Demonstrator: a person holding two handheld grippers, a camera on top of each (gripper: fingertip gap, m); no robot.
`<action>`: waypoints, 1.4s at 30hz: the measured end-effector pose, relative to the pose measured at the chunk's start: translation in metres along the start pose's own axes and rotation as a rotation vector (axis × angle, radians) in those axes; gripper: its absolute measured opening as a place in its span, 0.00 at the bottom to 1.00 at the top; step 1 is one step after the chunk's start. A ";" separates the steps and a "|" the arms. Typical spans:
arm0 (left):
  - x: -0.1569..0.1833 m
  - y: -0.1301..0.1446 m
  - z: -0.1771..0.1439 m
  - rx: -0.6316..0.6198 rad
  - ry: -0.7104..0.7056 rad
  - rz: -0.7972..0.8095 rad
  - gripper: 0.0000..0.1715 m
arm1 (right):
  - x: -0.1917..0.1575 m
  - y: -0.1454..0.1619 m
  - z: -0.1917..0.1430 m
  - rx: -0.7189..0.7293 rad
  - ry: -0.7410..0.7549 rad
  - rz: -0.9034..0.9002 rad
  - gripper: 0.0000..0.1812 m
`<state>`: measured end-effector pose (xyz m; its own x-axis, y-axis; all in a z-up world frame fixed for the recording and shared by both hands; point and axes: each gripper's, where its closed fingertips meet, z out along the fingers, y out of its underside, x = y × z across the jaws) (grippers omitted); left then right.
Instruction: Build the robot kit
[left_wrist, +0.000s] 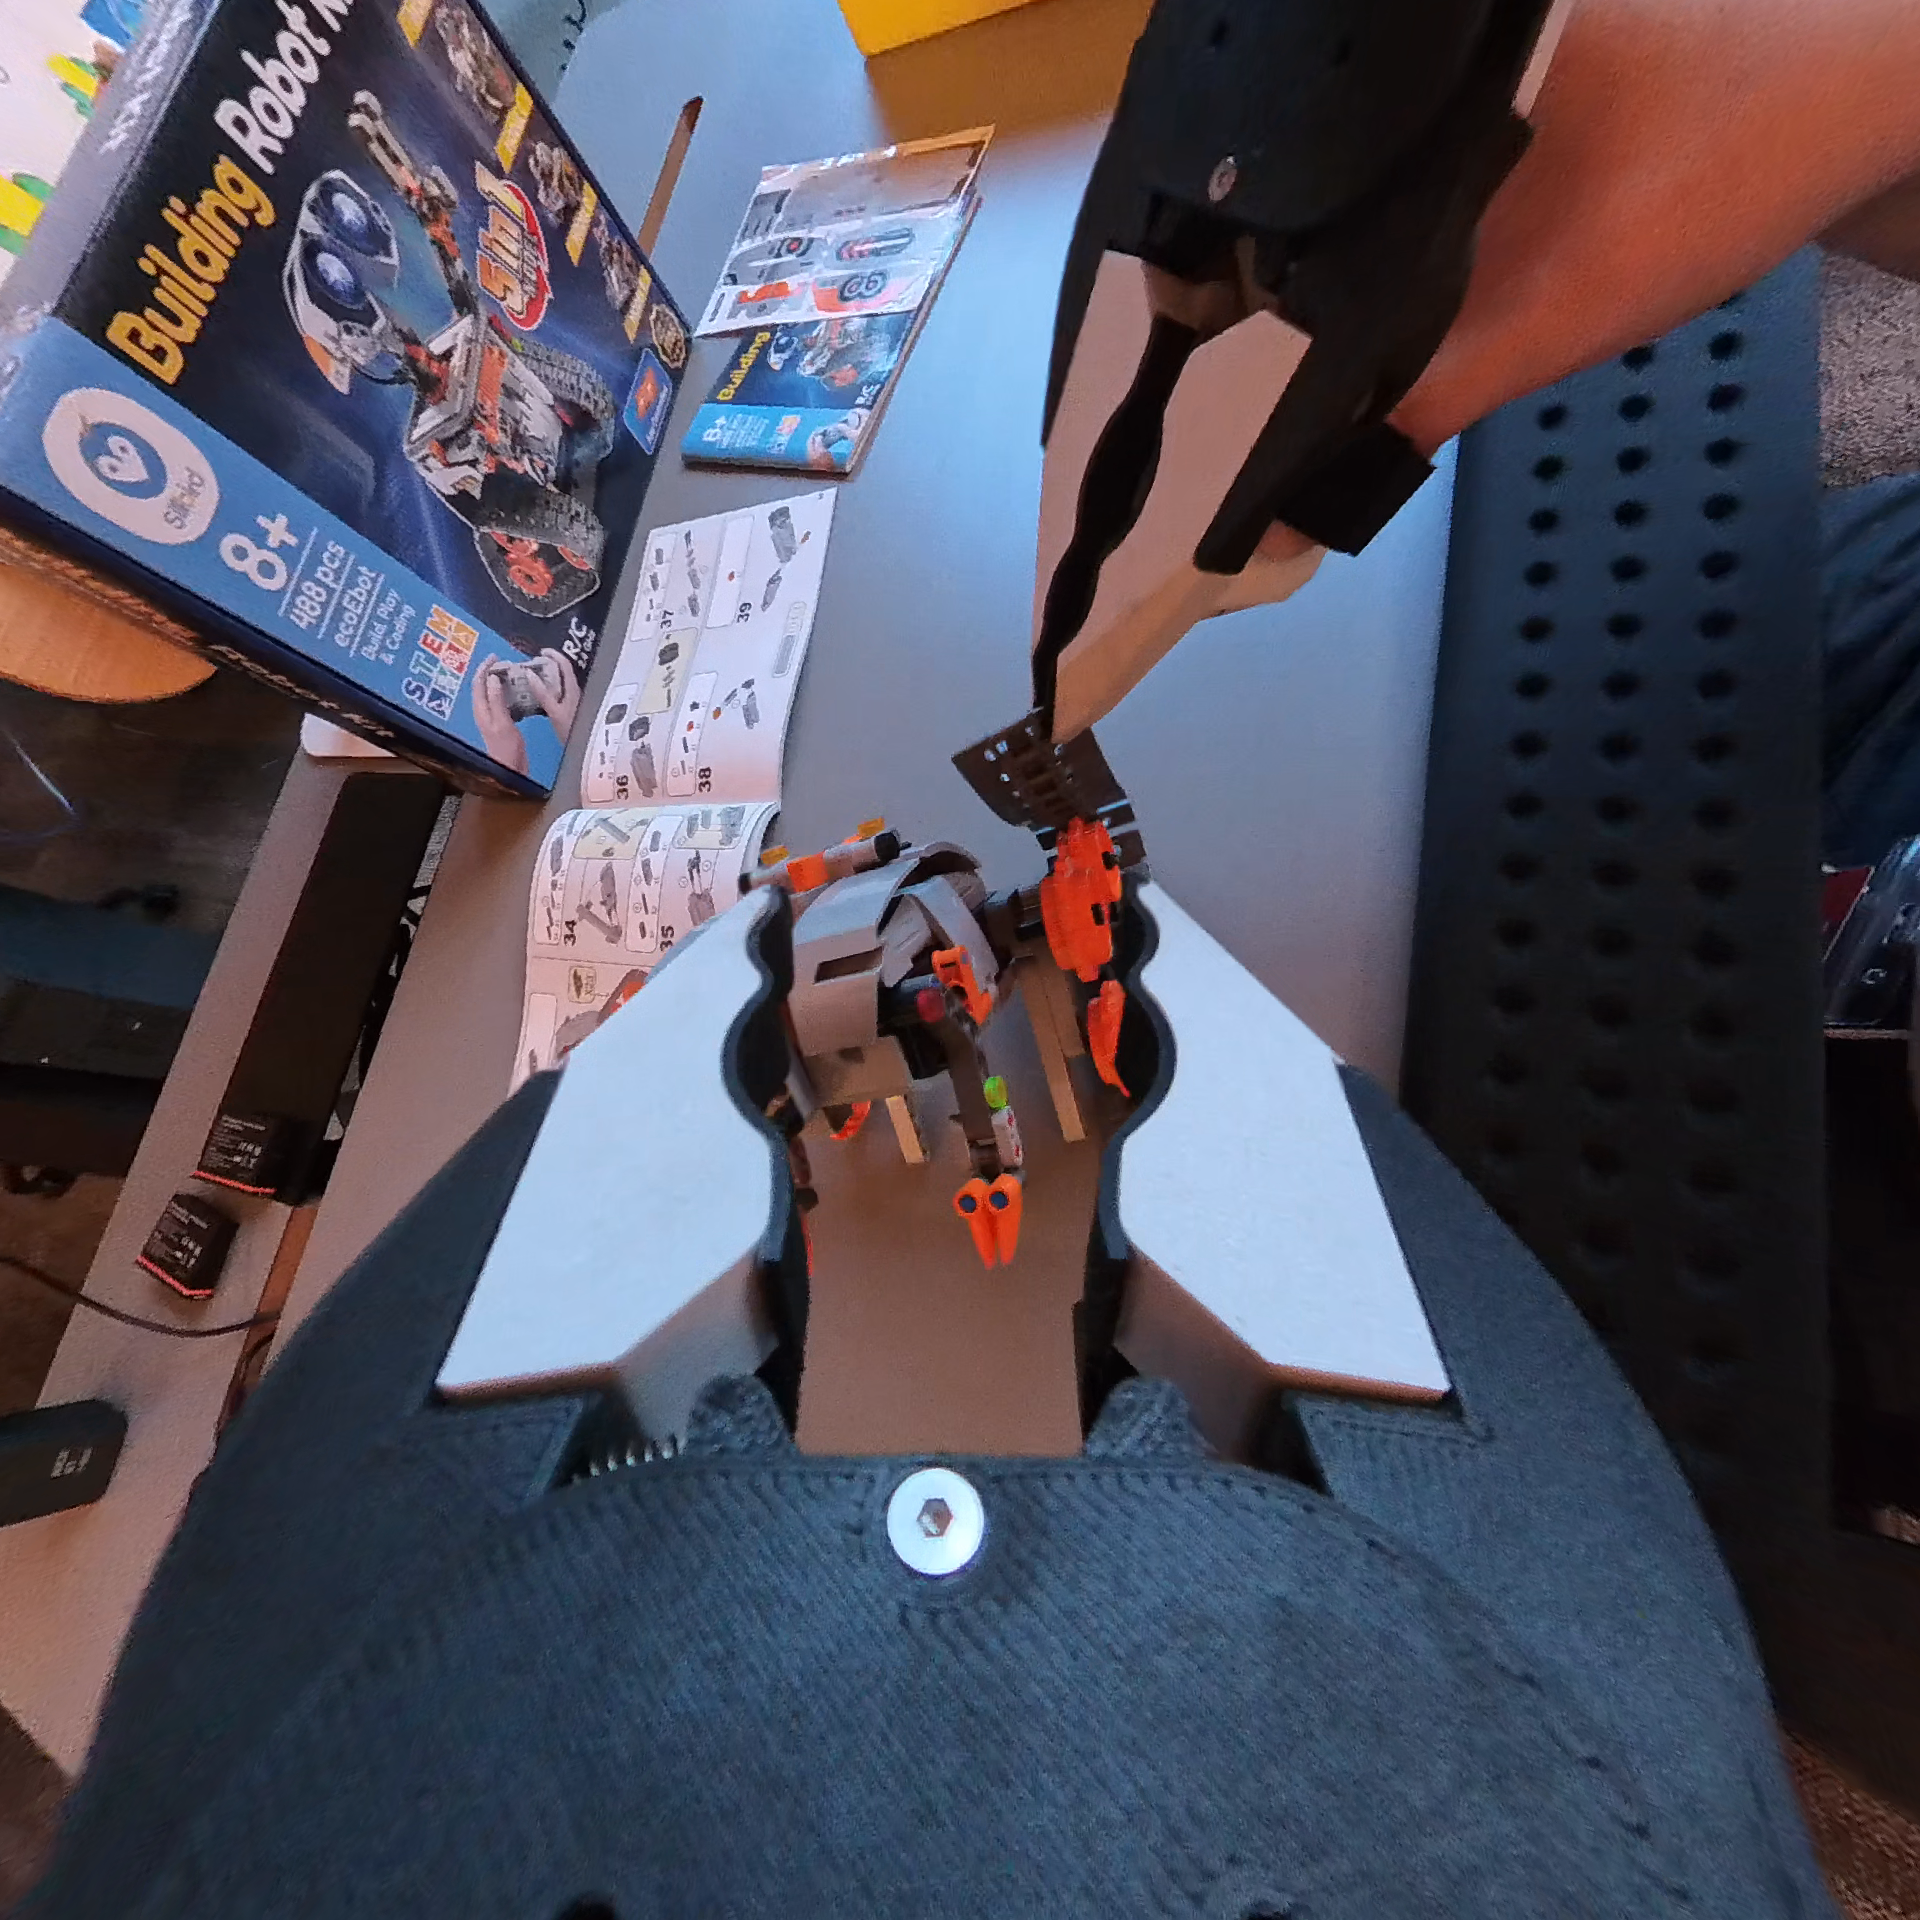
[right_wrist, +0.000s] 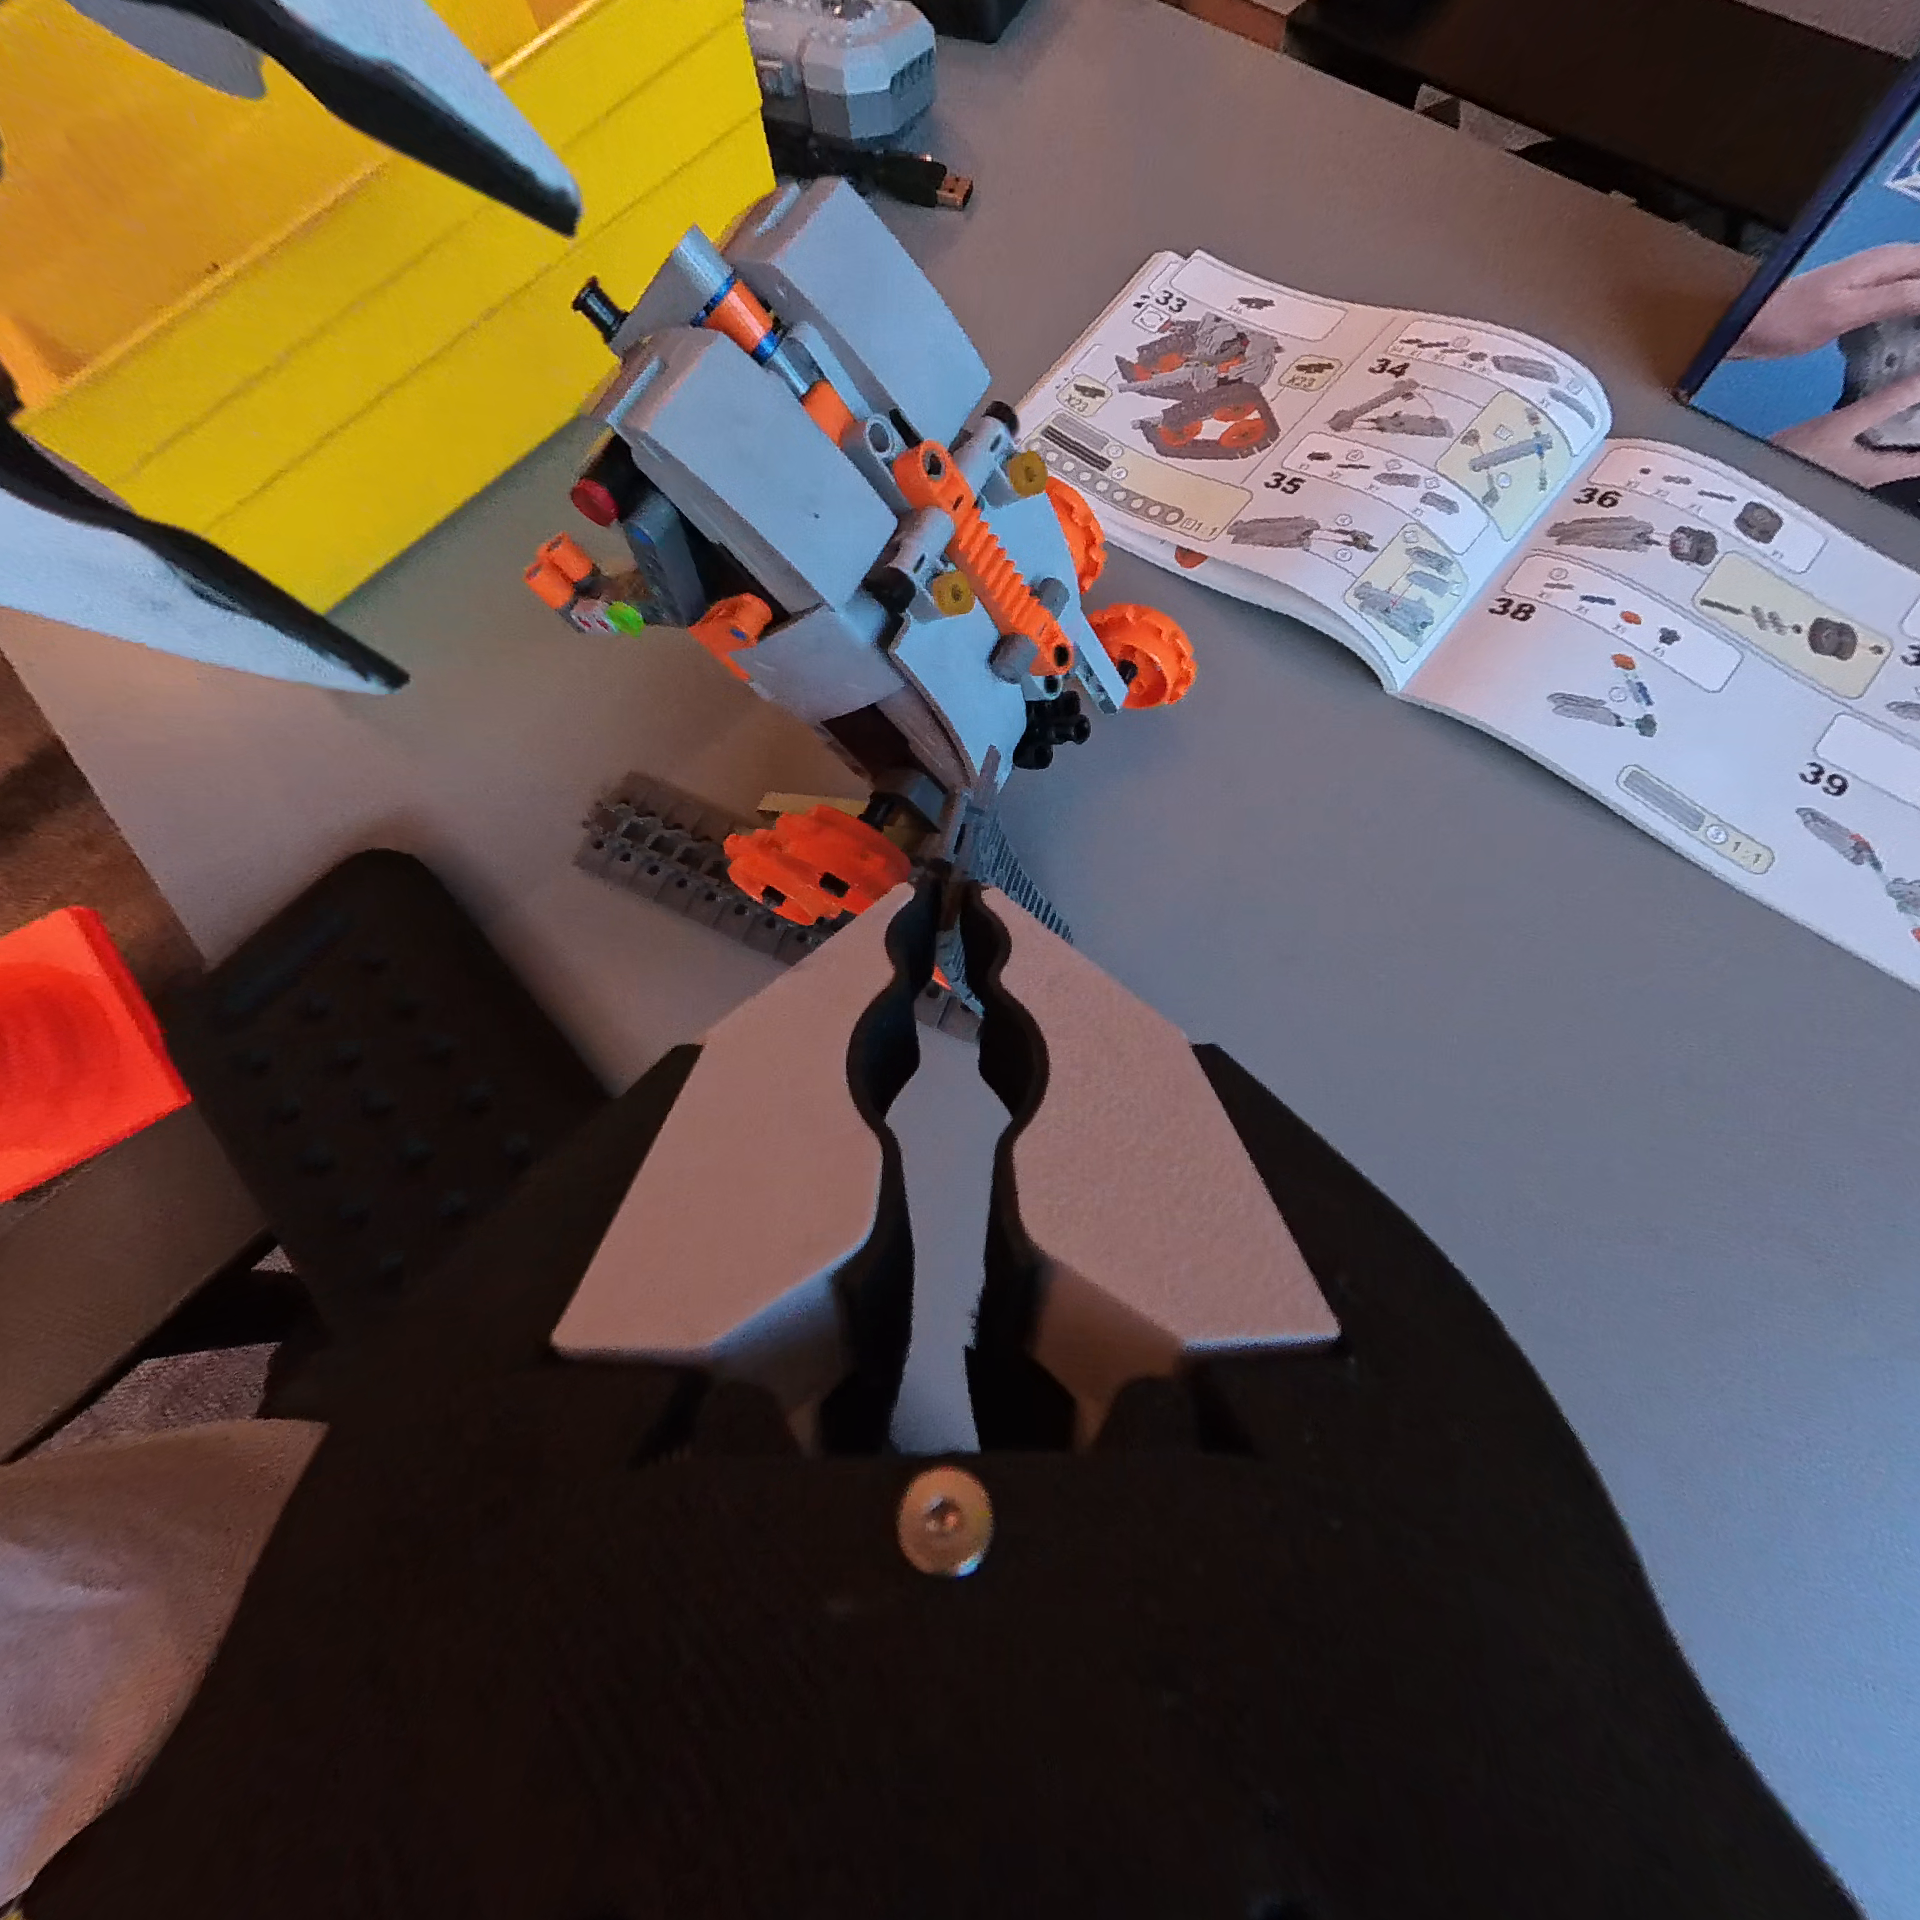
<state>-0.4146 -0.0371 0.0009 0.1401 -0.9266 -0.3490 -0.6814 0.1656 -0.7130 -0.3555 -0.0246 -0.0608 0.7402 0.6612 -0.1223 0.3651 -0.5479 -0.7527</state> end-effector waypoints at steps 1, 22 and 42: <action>0.000 0.000 0.001 0.002 0.000 -0.004 0.36 | 0.000 -0.001 0.000 -0.008 0.008 -0.009 0.01; 0.009 0.032 -0.021 0.113 -0.066 -0.231 0.33 | -0.020 -0.002 0.021 -0.107 0.032 -0.150 0.03; 0.025 0.064 -0.048 0.246 -0.117 -0.403 0.32 | -0.043 0.007 0.024 -0.103 -0.015 -0.231 0.11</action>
<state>-0.4888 -0.0657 -0.0240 0.4477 -0.8913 -0.0714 -0.3678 -0.1108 -0.9233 -0.3982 -0.0446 -0.0768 0.6227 0.7817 0.0350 0.5792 -0.4304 -0.6923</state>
